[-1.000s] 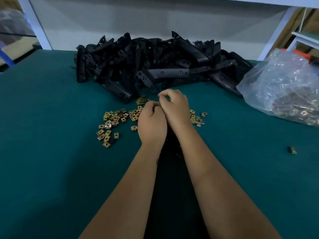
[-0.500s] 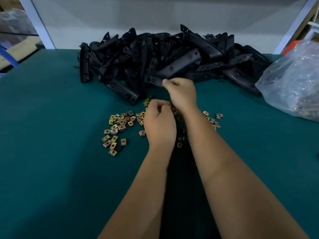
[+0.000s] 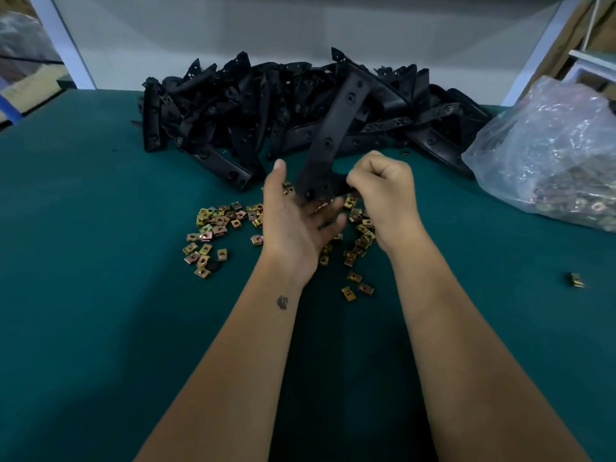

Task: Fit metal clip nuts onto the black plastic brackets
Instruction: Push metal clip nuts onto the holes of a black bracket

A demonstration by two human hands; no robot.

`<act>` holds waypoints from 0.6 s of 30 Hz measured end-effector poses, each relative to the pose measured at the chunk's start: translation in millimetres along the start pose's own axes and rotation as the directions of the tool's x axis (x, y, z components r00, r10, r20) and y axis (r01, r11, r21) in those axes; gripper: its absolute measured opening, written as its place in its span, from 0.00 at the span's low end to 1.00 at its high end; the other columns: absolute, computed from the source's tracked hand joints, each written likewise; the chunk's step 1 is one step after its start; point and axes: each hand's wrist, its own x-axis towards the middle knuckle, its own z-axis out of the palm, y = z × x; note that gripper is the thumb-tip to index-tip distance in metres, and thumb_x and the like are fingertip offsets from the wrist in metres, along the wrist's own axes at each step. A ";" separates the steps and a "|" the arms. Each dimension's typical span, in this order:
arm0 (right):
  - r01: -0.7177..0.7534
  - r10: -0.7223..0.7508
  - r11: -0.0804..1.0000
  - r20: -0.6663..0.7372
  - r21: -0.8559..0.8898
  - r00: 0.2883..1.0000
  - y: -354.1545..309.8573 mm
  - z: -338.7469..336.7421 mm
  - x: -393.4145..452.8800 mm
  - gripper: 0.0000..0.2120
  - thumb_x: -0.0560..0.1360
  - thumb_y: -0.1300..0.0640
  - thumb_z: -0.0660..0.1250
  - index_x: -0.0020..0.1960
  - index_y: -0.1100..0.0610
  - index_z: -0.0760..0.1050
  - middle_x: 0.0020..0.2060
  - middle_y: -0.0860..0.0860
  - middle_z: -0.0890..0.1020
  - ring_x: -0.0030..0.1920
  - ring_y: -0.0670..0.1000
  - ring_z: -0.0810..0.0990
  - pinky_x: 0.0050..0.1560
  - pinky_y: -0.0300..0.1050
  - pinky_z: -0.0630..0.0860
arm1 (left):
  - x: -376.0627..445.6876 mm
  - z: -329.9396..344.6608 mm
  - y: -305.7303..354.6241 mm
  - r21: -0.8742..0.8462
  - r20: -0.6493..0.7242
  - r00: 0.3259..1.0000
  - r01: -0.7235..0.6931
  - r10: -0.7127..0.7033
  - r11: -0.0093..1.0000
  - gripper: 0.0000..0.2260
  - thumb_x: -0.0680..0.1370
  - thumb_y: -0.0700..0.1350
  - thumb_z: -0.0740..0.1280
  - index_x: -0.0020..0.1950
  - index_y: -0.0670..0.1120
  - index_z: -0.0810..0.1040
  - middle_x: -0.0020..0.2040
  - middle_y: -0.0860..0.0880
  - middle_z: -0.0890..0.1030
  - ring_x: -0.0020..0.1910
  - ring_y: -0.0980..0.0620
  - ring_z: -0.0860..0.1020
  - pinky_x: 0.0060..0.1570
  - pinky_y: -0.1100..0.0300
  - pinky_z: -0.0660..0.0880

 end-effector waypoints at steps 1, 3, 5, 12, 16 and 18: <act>0.015 -0.015 1.000 0.022 -0.001 1.000 -3.2 -1.3 -0.8 0.13 0.67 0.69 0.63 0.30 0.67 0.59 0.33 0.56 0.64 0.36 0.51 0.62 0.36 0.42 0.60 | -1.4 0.2 -0.2 0.021 -0.009 1.000 0.012 -0.011 1.000 0.23 0.79 0.62 0.61 0.58 0.43 0.78 0.42 0.46 0.82 0.34 0.51 0.79 0.35 0.59 0.77; 0.046 -0.044 0.999 0.075 -0.023 0.996 -8.9 -3.5 0.0 0.12 0.65 0.66 0.62 0.29 0.68 0.61 0.34 0.57 0.64 0.36 0.51 0.62 0.37 0.43 0.60 | -3.1 0.1 -0.4 0.075 -0.023 1.000 0.022 -0.020 0.997 0.12 0.79 0.51 0.67 0.53 0.42 0.78 0.37 0.47 0.83 0.32 0.52 0.80 0.30 0.62 0.76; 0.075 -0.072 0.997 0.086 -0.034 0.994 -12.5 -3.5 1.0 0.10 0.67 0.65 0.65 0.29 0.65 0.68 0.37 0.54 0.69 0.39 0.49 0.69 0.42 0.44 0.67 | -2.2 -2.6 1.5 0.011 -0.039 0.999 0.004 -0.003 1.000 0.05 0.78 0.41 0.69 0.50 0.40 0.77 0.37 0.45 0.84 0.34 0.51 0.82 0.31 0.64 0.78; -0.013 0.008 0.930 -0.016 -0.367 1.000 0.6 1.5 4.9 0.12 0.76 0.64 0.65 0.48 0.48 0.81 0.50 0.43 0.76 0.51 0.45 0.76 0.51 0.36 0.72 | 7.6 -33.9 27.0 -0.334 -0.266 0.930 -0.336 0.254 0.880 0.10 0.75 0.37 0.72 0.55 0.38 0.78 0.53 0.42 0.83 0.53 0.47 0.82 0.55 0.53 0.80; -0.021 0.196 0.715 0.170 -0.699 0.966 9.1 5.1 3.0 0.06 0.75 0.54 0.71 0.40 0.53 0.83 0.39 0.46 0.84 0.43 0.48 0.81 0.46 0.49 0.81 | 12.6 -35.6 28.4 -0.333 -0.288 0.921 -0.353 0.262 0.875 0.05 0.76 0.35 0.71 0.43 0.44 0.82 0.40 0.45 0.86 0.51 0.47 0.82 0.53 0.52 0.81; -0.005 0.207 0.640 0.167 -0.768 0.964 9.0 6.9 2.0 0.10 0.74 0.48 0.71 0.37 0.52 0.82 0.35 0.47 0.84 0.39 0.49 0.81 0.39 0.48 0.80 | 14.4 -32.6 23.7 -0.281 -0.258 0.930 -0.330 0.260 0.901 0.13 0.77 0.36 0.70 0.35 0.48 0.84 0.38 0.47 0.86 0.51 0.47 0.81 0.53 0.51 0.81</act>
